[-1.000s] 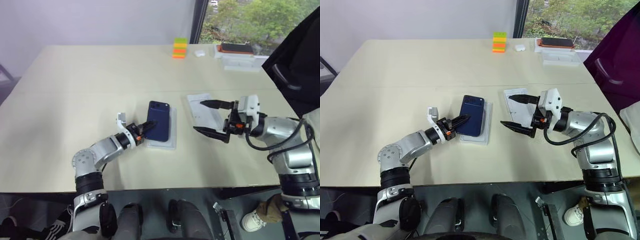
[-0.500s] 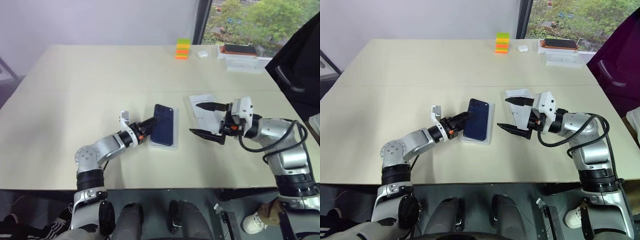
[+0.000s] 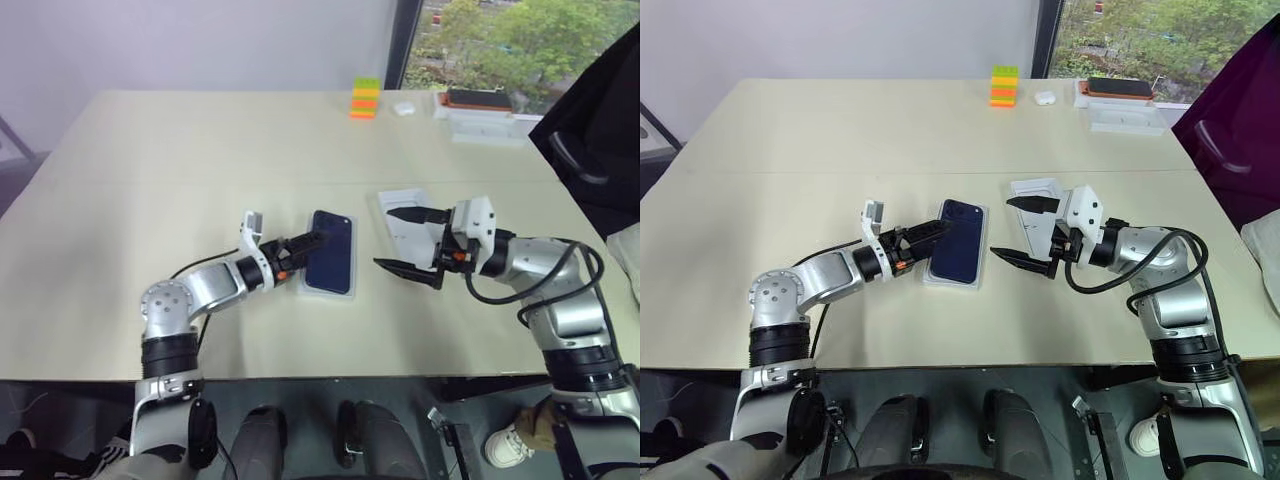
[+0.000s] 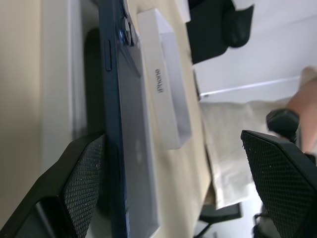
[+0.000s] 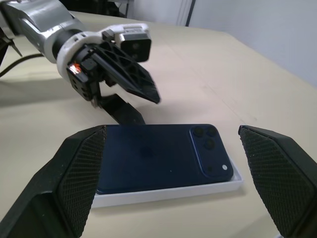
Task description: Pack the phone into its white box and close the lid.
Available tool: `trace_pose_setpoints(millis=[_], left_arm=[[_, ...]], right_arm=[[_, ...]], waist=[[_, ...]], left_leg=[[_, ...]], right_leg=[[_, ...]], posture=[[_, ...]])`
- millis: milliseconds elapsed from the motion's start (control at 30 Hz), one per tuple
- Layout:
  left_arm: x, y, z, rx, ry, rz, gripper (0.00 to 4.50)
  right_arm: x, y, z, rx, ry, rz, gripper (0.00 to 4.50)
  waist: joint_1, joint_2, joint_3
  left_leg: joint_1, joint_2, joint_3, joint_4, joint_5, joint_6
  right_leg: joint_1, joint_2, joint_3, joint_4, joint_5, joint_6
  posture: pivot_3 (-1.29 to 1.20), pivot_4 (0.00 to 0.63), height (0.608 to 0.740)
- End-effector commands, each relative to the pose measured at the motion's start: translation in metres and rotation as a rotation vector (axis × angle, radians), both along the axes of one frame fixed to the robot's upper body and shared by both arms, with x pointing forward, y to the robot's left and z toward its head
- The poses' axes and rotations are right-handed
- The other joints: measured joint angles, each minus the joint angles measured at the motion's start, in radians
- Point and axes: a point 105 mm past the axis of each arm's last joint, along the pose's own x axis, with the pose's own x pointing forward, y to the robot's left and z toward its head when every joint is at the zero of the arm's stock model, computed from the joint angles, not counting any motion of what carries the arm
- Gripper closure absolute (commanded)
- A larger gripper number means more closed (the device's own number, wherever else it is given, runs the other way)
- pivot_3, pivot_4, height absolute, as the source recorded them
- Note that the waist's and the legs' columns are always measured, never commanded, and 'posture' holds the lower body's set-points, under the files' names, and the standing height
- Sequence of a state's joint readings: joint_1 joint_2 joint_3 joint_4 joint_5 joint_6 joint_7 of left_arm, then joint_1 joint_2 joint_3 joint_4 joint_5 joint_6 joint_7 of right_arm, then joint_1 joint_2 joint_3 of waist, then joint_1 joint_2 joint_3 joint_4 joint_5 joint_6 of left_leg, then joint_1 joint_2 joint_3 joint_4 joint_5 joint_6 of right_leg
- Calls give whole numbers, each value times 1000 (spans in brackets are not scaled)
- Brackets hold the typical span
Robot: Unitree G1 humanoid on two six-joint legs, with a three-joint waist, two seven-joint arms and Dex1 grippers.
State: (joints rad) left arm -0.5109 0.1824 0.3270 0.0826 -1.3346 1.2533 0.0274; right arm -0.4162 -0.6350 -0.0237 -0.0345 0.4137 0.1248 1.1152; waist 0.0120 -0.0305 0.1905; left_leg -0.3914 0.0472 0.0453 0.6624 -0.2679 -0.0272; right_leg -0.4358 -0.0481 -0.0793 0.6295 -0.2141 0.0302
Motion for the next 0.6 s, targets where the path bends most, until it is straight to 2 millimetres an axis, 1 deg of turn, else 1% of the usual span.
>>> trace_pose_setpoints(millis=[33,100,167,267,300,367,433,500,567,600], left_arm=[[-7,1,16,-8,-68,-30,54],[-8,5,21,31,-106,-32,54],[-6,14,28,68,-156,-12,54],[-4,30,48,73,-284,25,54],[-4,33,49,99,-314,31,54],[-1,41,43,175,-346,50,54],[1,44,40,223,-389,53,54],[5,48,39,201,-386,77,54],[8,53,40,205,-409,100,54],[10,56,43,214,-440,111,54]], right_arm=[[1,2,10,11,-38,10,0],[1,3,11,15,-31,12,0],[3,4,11,23,-17,13,0],[7,5,10,54,35,-5,0],[8,6,9,54,52,-9,0],[10,10,5,46,66,-17,0],[12,11,3,35,71,-29,0],[20,5,3,43,66,-76,0],[25,1,4,51,69,-100,0],[27,0,2,27,64,-112,0]], waist=[[1,0,0],[0,0,0],[0,0,0],[0,0,0],[0,0,0],[1,1,0],[1,1,1],[2,1,1],[2,1,1],[2,1,1]], left_leg=[[0,0,0,0,0,0],[0,0,0,0,0,0],[0,0,0,0,0,0],[0,0,0,0,0,0],[0,0,0,0,0,0],[0,0,0,0,0,0],[0,0,1,0,0,0],[0,0,1,0,0,0],[-1,0,1,0,0,0],[-2,0,1,0,0,0]], right_leg=[[0,0,0,0,0,0],[0,0,0,0,0,0],[0,0,0,0,0,0],[0,0,0,0,1,-1],[-1,0,0,0,1,-2],[-1,0,0,0,1,-2],[-1,0,0,0,1,-2],[-1,0,0,0,1,-2],[-1,-1,0,0,1,-2],[-1,-1,0,0,1,-2]], posture=[[0,150,740],[0,150,740],[0,150,740],[0,150,740],[0,150,740],[0,150,740],[0,150,740],[0,150,740],[0,150,740],[0,150,740]])
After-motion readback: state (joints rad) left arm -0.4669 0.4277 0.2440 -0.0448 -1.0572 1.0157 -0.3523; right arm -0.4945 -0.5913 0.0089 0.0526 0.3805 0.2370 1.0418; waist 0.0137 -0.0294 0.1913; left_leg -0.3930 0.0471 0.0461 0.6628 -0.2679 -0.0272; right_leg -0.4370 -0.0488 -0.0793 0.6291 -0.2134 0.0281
